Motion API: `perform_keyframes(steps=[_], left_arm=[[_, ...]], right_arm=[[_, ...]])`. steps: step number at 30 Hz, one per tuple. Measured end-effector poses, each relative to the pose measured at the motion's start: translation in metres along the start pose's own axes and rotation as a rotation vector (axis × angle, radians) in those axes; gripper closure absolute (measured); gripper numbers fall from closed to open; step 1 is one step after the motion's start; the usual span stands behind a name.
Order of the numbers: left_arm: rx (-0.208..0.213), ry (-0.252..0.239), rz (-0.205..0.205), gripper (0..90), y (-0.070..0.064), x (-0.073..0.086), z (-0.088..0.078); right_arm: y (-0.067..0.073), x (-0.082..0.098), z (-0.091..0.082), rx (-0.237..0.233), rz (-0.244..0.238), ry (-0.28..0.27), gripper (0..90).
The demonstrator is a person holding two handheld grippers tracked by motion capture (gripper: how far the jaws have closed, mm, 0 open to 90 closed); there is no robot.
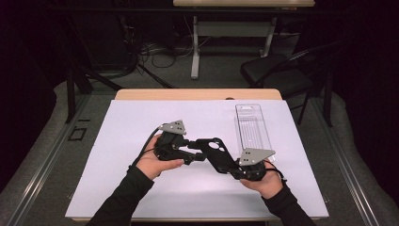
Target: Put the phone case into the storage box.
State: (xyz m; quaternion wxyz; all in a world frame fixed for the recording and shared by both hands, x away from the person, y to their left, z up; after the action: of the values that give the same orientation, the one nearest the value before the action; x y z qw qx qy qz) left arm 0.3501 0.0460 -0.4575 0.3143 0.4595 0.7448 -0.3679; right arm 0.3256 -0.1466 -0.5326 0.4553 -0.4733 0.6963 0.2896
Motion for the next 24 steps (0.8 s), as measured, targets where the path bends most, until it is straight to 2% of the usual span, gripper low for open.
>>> perform_keyframes(steps=[5,14,24], left_arm=[[0.030,-0.013,-0.015,54.7,0.0002,-0.0018,0.0024],[0.046,-0.046,0.033,61.0,-0.0030,-0.0052,0.0078],[0.052,-0.059,0.034,66.7,-0.0038,-0.0073,0.0102]], right_arm=[[0.0003,0.0004,0.0005,-0.001,0.001,0.002,88.3],[0.0006,0.0007,0.0016,-0.005,0.004,-0.001,88.3],[0.0012,0.0006,0.0021,-0.011,0.007,-0.004,88.3]])
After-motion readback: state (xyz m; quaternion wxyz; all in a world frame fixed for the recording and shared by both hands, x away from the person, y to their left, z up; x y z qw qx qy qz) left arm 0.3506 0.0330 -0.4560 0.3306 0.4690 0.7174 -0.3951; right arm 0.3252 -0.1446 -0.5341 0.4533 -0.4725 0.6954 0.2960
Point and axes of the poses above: each handheld gripper's, and its own axes: z roughly forward along the jaws, x roughly out of its underside, y roughly to its left, the point moved 5 cm from there along z, roughly forward along the jaws, and after that the axes turned 1 degree about -y, right-handed, at the moved point
